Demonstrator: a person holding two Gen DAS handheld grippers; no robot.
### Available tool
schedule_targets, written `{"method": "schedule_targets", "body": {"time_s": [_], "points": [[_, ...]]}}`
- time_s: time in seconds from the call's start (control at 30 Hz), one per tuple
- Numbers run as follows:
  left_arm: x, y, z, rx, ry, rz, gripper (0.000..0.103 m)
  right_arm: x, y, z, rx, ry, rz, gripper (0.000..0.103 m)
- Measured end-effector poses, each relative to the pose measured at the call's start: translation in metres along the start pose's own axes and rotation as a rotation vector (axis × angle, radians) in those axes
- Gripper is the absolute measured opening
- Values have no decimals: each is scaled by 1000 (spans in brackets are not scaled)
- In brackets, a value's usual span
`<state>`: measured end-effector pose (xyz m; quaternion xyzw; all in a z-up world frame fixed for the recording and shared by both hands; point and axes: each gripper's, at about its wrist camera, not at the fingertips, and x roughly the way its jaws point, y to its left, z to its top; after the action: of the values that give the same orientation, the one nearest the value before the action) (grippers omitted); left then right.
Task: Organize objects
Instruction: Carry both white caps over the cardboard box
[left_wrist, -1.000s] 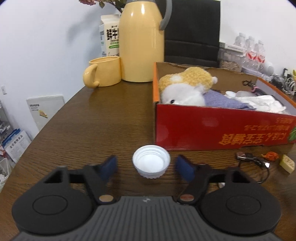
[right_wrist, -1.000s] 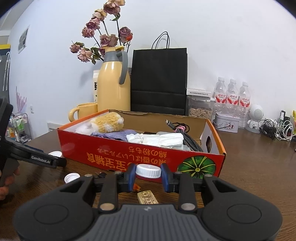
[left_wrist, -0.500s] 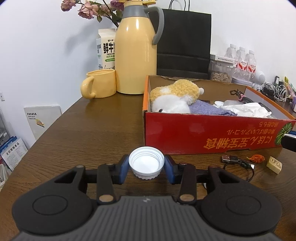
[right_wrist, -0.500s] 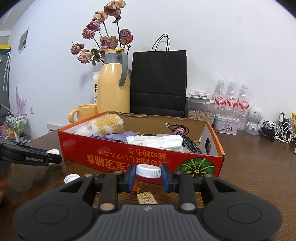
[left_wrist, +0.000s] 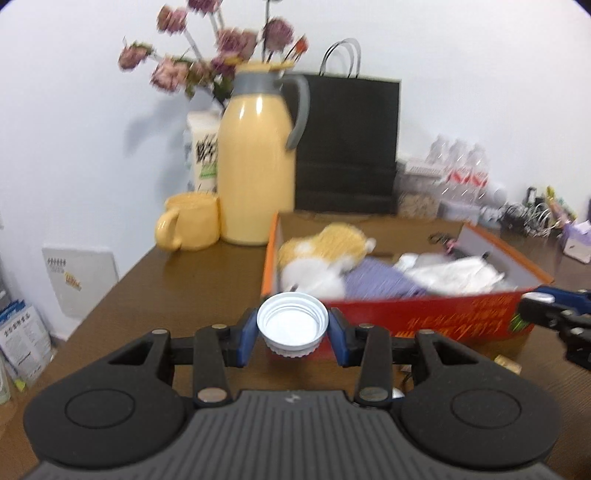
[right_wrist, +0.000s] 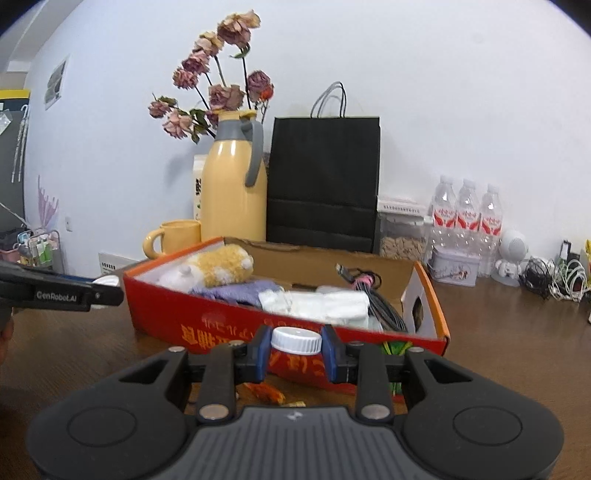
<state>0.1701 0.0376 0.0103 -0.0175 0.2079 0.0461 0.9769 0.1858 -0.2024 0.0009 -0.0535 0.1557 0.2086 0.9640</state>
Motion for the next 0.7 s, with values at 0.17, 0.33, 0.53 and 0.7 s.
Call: {"method": "schedule_targets", "body": {"time_s": [0.17,0.33,0.53,0.7], "points": [[-6,-15,21,23,-58,-31,41,2,3,19,-20,-29,18,28],[1,-33,42,37,-87,-57,41,16,3,39,-20,-43,21,28],[18,-54,59,51,-104,-82,41,41,1,56,0,-47,8,28],[39,-66,69,38,-102,-92,41,69,-2,64,23,-31,-2,28]]}}
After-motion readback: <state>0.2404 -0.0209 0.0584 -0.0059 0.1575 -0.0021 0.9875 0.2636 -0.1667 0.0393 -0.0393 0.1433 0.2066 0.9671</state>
